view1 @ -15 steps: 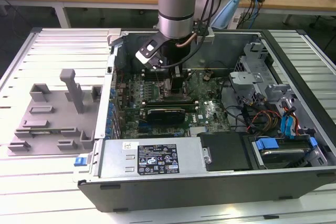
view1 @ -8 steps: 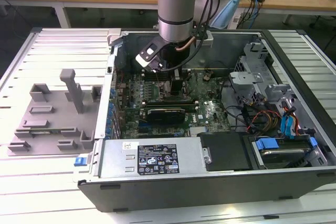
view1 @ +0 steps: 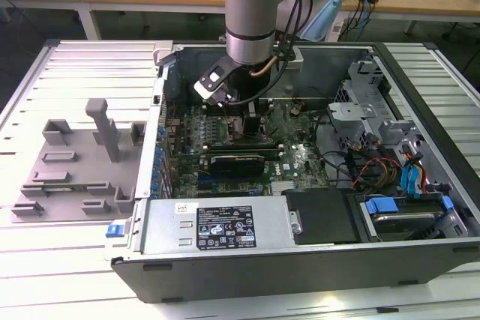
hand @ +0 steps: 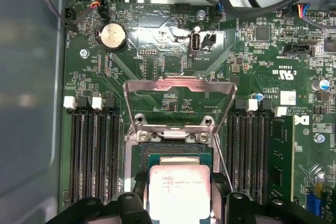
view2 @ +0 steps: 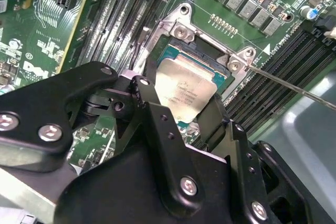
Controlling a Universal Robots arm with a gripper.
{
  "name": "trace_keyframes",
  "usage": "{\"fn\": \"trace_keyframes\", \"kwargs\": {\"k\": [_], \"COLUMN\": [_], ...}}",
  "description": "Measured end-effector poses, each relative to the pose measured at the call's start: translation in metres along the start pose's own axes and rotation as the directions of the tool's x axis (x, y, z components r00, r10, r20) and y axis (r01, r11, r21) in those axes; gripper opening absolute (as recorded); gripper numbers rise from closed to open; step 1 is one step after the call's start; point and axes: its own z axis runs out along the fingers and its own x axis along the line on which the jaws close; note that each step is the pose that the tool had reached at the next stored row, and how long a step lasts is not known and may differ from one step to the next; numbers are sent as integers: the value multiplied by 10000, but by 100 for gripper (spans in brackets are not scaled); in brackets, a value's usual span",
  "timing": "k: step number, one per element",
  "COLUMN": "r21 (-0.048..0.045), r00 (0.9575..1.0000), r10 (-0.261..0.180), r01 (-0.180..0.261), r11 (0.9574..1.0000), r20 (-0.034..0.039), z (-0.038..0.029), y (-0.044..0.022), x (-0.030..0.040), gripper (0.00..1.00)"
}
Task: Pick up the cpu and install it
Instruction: 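Place the cpu into insertion slot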
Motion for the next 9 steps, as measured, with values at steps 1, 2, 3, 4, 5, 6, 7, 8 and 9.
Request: {"fn": "trace_keyframes", "kwargs": {"k": [1,2,3,4,5,6,7,8,9], "r21": [1,2,4,4,3,3,1,1,2], "r00": [10000,10000,9999,9999,9999,9999,9999,9999,9999], "r10": [28,86,115,125,136,140,141,140,138], "r01": [-28,-86,-115,-125,-136,-140,-141,-140,-138], "r11": [10000,10000,9999,9999,9999,9999,9999,9999,9999], "r20": [2,5,7,8,5,6,4,1,4], "z": [7,13,14,15,20,23,28,34,40], "y": [0,0,-1,-1,4,8,9,9,9], "x": [0,0,0,0,0,0,2,3,5], "gripper": [55,55,55,55,55,55,55,55,55]}}
